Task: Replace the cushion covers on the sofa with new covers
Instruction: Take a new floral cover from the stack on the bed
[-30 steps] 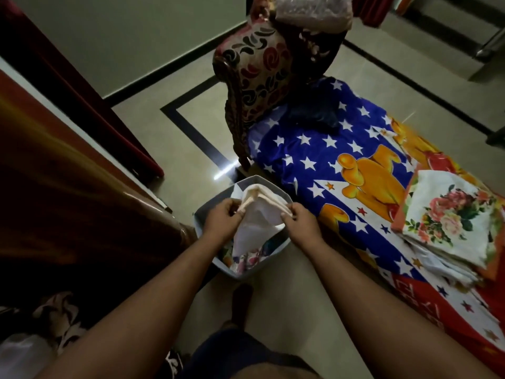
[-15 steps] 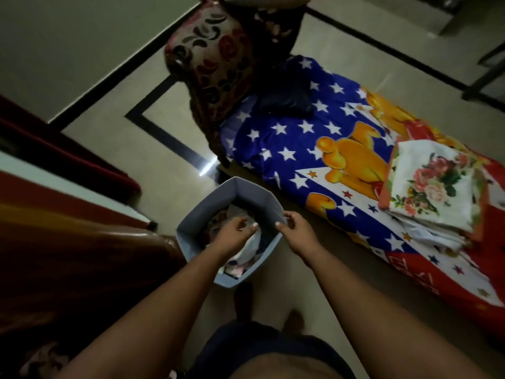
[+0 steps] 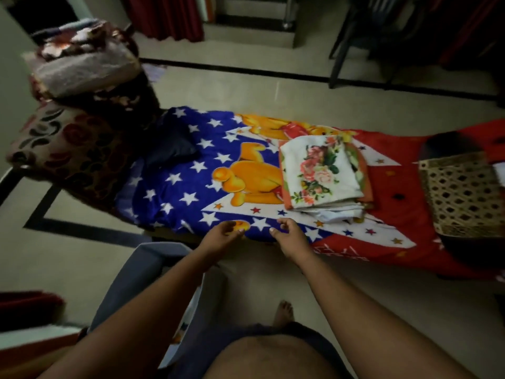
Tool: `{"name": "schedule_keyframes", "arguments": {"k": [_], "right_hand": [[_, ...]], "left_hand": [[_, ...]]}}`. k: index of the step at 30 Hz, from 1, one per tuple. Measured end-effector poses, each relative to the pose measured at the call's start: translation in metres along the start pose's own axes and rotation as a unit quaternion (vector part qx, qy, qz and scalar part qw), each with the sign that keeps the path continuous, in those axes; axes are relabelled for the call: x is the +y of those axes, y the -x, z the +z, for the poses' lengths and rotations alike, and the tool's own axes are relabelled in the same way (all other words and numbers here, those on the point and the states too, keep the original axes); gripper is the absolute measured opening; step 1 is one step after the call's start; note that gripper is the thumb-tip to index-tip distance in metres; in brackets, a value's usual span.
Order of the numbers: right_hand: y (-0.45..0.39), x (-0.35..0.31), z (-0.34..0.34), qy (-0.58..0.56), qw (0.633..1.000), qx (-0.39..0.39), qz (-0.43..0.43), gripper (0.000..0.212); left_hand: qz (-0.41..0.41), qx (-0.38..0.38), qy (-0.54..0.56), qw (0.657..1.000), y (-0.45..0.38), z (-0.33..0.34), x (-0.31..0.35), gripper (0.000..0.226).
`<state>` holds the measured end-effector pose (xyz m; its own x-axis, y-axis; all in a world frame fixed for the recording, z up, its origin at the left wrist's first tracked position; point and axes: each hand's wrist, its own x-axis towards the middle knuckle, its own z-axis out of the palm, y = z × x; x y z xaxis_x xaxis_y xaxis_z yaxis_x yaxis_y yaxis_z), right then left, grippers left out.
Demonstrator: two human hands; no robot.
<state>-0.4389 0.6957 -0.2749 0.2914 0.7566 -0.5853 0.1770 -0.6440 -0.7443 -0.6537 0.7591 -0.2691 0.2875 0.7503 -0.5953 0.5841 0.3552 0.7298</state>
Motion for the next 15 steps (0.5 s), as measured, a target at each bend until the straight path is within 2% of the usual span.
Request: {"name": "schedule_keyframes", "arguments": {"k": [7,11,15], "right_hand": [[-0.048,0.029,-0.109,-0.042,0.997,0.069,0.021,0.042],[-0.081,0.043,-0.153,-0.073,0.992,0.094,0.043,0.039],[-0.129,0.051,-0.191,-0.062,0.989,0.122,0.062,0.035]], "left_hand": [[0.034,-0.048,-0.11,0.992,-0.074,0.077,0.086,0.064],[0.035,-0.056,-0.191,0.979,-0.135,0.106,0.116,0.065],[0.028,-0.087,-0.224,0.97,-0.215,0.134,0.132,0.064]]}}
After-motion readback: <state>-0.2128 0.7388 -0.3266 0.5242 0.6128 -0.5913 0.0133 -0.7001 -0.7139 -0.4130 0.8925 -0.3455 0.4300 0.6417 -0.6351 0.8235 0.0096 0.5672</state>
